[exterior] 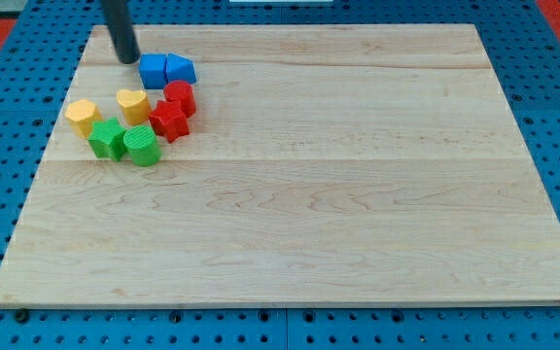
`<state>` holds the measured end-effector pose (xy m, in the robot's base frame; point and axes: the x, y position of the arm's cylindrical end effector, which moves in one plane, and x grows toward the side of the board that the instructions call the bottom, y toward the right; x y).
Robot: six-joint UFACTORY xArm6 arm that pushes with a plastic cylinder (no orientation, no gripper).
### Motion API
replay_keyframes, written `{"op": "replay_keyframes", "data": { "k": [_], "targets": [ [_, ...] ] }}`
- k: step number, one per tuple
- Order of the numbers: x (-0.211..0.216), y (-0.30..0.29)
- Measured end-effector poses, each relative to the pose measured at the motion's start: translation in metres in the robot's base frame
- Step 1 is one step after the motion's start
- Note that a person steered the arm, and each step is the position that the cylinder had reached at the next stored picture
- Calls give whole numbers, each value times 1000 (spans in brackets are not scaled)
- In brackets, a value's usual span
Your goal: Slide the blue cube towards the top center
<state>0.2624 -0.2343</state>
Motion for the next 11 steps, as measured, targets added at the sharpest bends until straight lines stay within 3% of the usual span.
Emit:
{"op": "replay_keyframes", "data": {
  "k": [2, 4, 5, 6, 7, 9, 10, 11],
  "targets": [
    [24, -20],
    [25, 61],
    [26, 77],
    [50, 54],
    [64, 83],
    [3, 111],
    [-7, 107],
    [-4, 60]
  ]
}}
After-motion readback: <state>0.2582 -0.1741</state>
